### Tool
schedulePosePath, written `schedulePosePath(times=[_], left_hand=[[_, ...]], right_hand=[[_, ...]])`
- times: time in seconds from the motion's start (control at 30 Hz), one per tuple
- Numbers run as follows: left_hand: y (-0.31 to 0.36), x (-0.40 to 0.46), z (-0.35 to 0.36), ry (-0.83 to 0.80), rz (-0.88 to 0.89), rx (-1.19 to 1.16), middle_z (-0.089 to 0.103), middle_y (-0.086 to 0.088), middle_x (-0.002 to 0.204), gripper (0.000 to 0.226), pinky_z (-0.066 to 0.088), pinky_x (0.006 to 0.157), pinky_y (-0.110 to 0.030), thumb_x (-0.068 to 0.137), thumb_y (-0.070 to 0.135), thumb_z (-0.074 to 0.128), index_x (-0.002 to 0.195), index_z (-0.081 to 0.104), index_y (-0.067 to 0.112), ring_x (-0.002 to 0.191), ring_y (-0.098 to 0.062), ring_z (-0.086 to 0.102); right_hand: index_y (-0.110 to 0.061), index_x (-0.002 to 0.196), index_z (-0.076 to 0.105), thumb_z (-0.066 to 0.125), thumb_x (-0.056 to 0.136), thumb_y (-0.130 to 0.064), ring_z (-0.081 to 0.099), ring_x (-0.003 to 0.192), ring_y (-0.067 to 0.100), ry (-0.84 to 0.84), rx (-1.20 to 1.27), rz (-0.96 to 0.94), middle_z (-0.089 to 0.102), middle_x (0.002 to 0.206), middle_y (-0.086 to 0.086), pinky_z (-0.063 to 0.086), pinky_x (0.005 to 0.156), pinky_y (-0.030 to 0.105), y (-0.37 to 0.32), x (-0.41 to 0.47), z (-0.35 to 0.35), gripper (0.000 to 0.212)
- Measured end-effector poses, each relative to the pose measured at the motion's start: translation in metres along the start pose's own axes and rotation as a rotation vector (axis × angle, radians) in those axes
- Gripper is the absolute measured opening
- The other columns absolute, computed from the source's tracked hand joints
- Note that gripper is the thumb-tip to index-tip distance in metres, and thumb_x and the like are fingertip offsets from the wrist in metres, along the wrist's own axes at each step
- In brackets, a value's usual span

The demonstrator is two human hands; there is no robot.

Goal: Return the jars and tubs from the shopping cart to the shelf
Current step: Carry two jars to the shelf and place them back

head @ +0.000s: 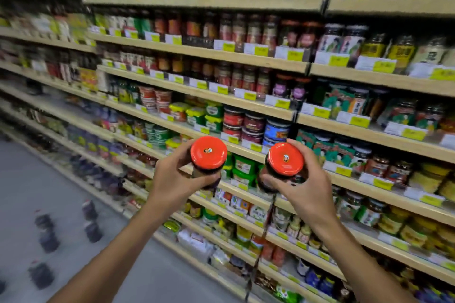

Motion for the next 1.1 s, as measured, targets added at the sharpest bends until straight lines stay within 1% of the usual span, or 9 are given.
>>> schedulePosePath(times=[0.1, 0.17, 0.27, 0.4, 0.53, 0.67, 0.87, 0.97, 1.1], left_hand=[[-0.028, 0.022, -0.049, 0.030, 0.000, 0.003, 0.069, 0.019, 0.122, 0.077, 0.051, 0.095, -0.016, 0.064, 0.025, 0.096, 0.132, 0.061, 0.029, 0.114, 0.003, 0.064], [-0.041, 0.036, -0.078, 0.044, 0.012, 0.008, 0.068, 0.028, 0.117, 0.075, 0.050, 0.091, -0.012, 0.062, 0.024, 0.097, 0.127, 0.061, 0.036, 0.109, 0.006, 0.064], [-0.059, 0.053, -0.112, 0.055, 0.038, 0.031, 0.065, 0.037, 0.115, 0.077, 0.049, 0.090, -0.009, 0.062, 0.024, 0.096, 0.122, 0.056, 0.050, 0.109, 0.008, 0.063], [-0.093, 0.075, -0.142, 0.065, 0.015, 0.020, 0.068, 0.025, 0.118, 0.077, 0.051, 0.093, -0.013, 0.061, 0.026, 0.096, 0.124, 0.056, 0.047, 0.112, 0.003, 0.064], [-0.123, 0.100, -0.155, 0.051, 0.017, 0.022, 0.064, 0.028, 0.119, 0.079, 0.048, 0.091, -0.008, 0.062, 0.024, 0.096, 0.122, 0.053, 0.053, 0.112, 0.007, 0.062], [-0.153, 0.132, -0.158, 0.041, 0.019, 0.015, 0.061, 0.043, 0.111, 0.079, 0.045, 0.090, -0.004, 0.062, 0.021, 0.095, 0.120, 0.051, 0.053, 0.110, 0.014, 0.059], [-0.203, 0.197, -0.154, 0.015, 0.033, 0.015, 0.066, 0.021, 0.122, 0.077, 0.049, 0.097, -0.015, 0.062, 0.025, 0.095, 0.126, 0.056, 0.043, 0.118, -0.001, 0.062], [-0.226, 0.238, -0.149, -0.022, 0.030, 0.036, 0.065, 0.026, 0.120, 0.075, 0.047, 0.095, -0.010, 0.062, 0.026, 0.094, 0.123, 0.055, 0.046, 0.116, 0.003, 0.061], [-0.254, 0.293, -0.141, -0.048, 0.039, 0.057, 0.062, 0.031, 0.123, 0.080, 0.046, 0.096, -0.009, 0.063, 0.026, 0.094, 0.128, 0.053, 0.047, 0.118, 0.008, 0.059]], right_hand=[[-0.049, 0.142, 0.041, 0.085, 0.067, -0.054, 0.049, 0.110, -0.023, 0.005, 0.007, -0.042, 0.043, 0.125, -0.045, 0.048, 0.101, 0.021, -0.025, 0.024, 0.046, 0.087], [-0.047, 0.141, 0.043, 0.085, 0.065, -0.056, 0.051, 0.112, -0.018, 0.003, 0.010, -0.059, 0.047, 0.127, -0.038, 0.050, 0.099, 0.020, -0.039, 0.038, 0.074, 0.087], [-0.046, 0.140, 0.044, 0.084, 0.061, -0.059, 0.053, 0.110, -0.019, 0.016, 0.029, -0.073, 0.048, 0.123, -0.040, 0.048, 0.093, 0.013, -0.055, 0.056, 0.112, 0.089], [-0.046, 0.139, 0.044, 0.086, 0.063, -0.053, 0.049, 0.107, -0.027, 0.006, 0.057, -0.075, 0.045, 0.123, -0.041, 0.042, 0.086, -0.002, -0.066, 0.075, 0.157, 0.087], [-0.047, 0.139, 0.044, 0.088, 0.062, -0.054, 0.052, 0.113, -0.019, -0.020, 0.057, -0.059, 0.051, 0.128, -0.035, 0.047, 0.088, 0.005, -0.064, 0.099, 0.195, 0.089], [-0.045, 0.139, 0.046, 0.089, 0.062, -0.050, 0.053, 0.113, -0.018, -0.007, 0.080, -0.060, 0.052, 0.123, -0.040, 0.046, 0.087, 0.003, -0.054, 0.131, 0.225, 0.088], [-0.052, 0.136, 0.044, 0.087, 0.061, -0.055, 0.054, 0.115, -0.013, 0.015, 0.091, -0.093, 0.051, 0.123, -0.041, 0.047, 0.090, 0.006, -0.029, 0.198, 0.276, 0.087], [-0.051, 0.138, 0.044, 0.087, 0.062, -0.054, 0.054, 0.114, -0.016, 0.009, 0.101, -0.085, 0.051, 0.124, -0.039, 0.046, 0.090, 0.005, -0.015, 0.237, 0.304, 0.087], [-0.053, 0.137, 0.042, 0.089, 0.063, -0.054, 0.057, 0.117, -0.005, 0.006, 0.087, -0.080, 0.052, 0.128, -0.034, 0.050, 0.095, 0.018, 0.004, 0.288, 0.336, 0.087]])
Point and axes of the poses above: each hand's wrist, its own x-axis towards the middle knuckle, its own z-axis out of the palm, y = z × x, the point moved 7 cm from there along x, towards the middle knuckle
